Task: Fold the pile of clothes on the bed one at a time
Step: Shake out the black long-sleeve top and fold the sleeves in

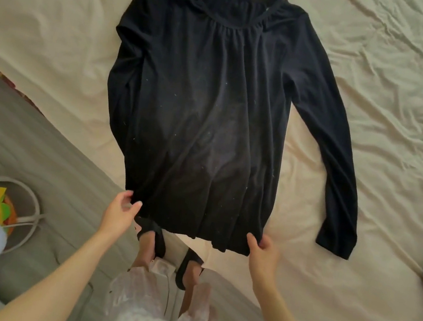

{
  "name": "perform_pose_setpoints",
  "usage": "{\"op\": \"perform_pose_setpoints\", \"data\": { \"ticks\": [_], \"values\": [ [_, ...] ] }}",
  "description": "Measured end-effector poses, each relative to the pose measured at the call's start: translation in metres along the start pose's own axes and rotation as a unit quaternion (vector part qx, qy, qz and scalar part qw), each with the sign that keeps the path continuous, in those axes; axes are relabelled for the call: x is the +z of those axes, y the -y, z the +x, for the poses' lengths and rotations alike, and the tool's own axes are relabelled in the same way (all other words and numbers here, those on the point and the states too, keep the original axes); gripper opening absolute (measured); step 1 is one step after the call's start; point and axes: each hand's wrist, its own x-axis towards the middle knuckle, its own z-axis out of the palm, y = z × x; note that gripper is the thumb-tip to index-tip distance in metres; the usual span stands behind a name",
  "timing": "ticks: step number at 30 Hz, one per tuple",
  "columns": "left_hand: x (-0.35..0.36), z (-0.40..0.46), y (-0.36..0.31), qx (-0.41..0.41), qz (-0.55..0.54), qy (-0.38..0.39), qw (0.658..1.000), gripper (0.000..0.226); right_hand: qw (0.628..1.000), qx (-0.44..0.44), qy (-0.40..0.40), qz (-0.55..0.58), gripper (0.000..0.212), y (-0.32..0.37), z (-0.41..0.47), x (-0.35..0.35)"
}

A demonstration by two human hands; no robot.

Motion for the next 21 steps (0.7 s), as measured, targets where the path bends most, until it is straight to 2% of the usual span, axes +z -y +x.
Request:
{"op": "perform_pose_setpoints", "data": {
  "ticks": [2,5,9,11,13,17,21],
  "values": [
    [0.008,0.011,-0.009,-0.001,-0.005,-0.017,1.0,0.042,0.997,0.045,-0.011,0.055,0.013,0.0,0.004,-0.001],
    [0.02,0.022,-0.018,-0.04,-0.006,-0.087,0.995,0.03,0.988,0.09,0.004,0.127,0.015,-0.001,0.005,-0.008],
    [0.017,0.019,-0.008,-0.079,-0.032,-0.143,0.986,0.025,0.977,0.086,0.046,0.189,0.023,-0.002,0.0,-0.021],
    [0.005,0.013,0.001,-0.09,-0.056,-0.187,0.977,0.023,0.976,0.083,0.036,0.199,0.023,-0.002,-0.002,-0.025],
    [-0.012,0.009,0.009,-0.098,-0.109,-0.208,0.967,0.024,0.977,0.092,0.008,0.191,0.023,-0.001,-0.003,-0.026],
    [-0.036,0.0,0.013,-0.086,-0.247,-0.164,0.951,0.03,0.987,0.087,-0.048,0.123,0.025,0.006,-0.001,-0.032],
    [-0.054,-0.006,0.0,-0.094,-0.226,-0.196,0.95,0.032,0.995,0.02,-0.082,0.055,0.022,0.015,-0.005,-0.05]
  ]
}}
